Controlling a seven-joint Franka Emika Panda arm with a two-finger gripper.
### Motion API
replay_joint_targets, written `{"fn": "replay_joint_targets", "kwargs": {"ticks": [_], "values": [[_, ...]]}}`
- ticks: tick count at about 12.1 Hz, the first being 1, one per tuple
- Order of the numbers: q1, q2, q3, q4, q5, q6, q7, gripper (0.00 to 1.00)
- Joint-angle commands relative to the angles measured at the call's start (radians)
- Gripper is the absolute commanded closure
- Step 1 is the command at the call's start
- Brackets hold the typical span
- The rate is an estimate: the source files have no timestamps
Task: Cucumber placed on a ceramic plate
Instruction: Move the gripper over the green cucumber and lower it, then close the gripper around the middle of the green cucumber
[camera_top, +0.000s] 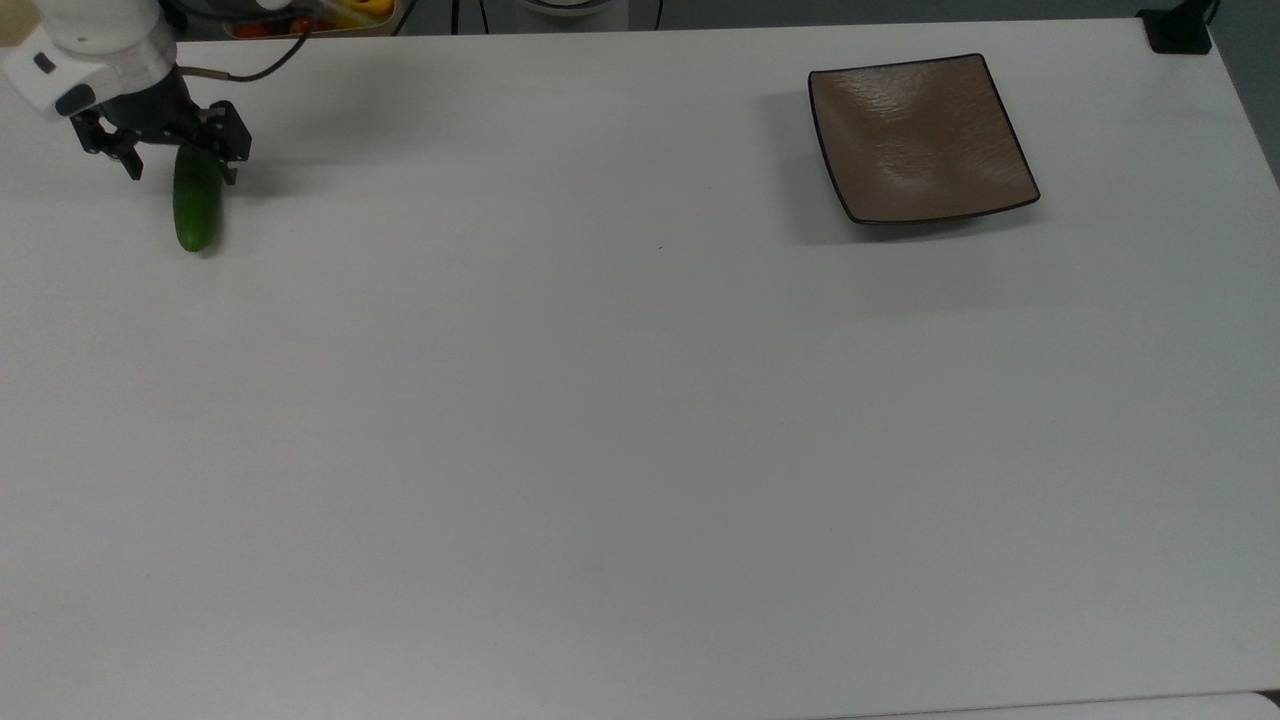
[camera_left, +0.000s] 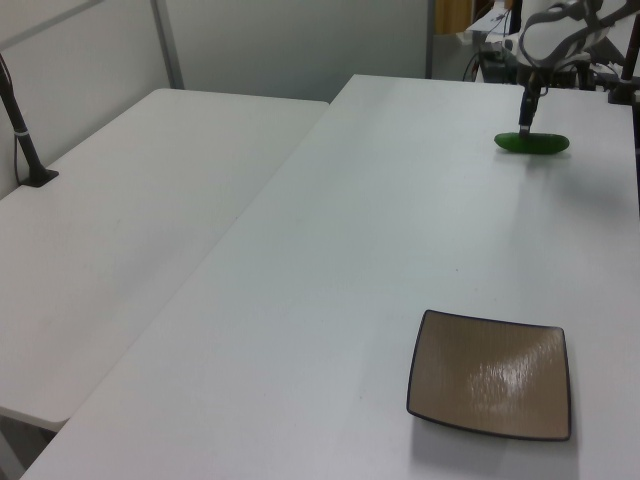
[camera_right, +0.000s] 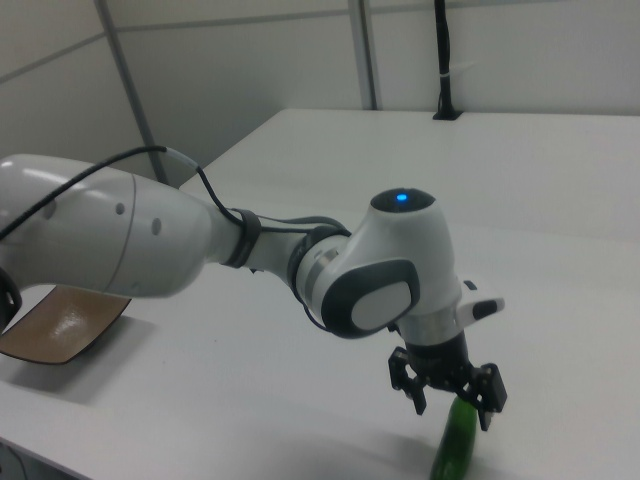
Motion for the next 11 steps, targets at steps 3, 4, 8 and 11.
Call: {"fn": "replay_joint_targets", "kwargs": {"ticks": [3,4,8,11], "values": [[-0.019,0.04,-0.005,-0.058,-0.015,0.105,-0.052,0.0],[-0.019,0.046,-0.004,-0.058,-0.015,0.105,-0.064,0.0],[-0.019,0.051,-0.004,-0.07,-0.017,0.105,-0.074,0.28],[-0.019,0.05,-0.004,-0.069,-0.017,0.104,-0.075,0.71]]}}
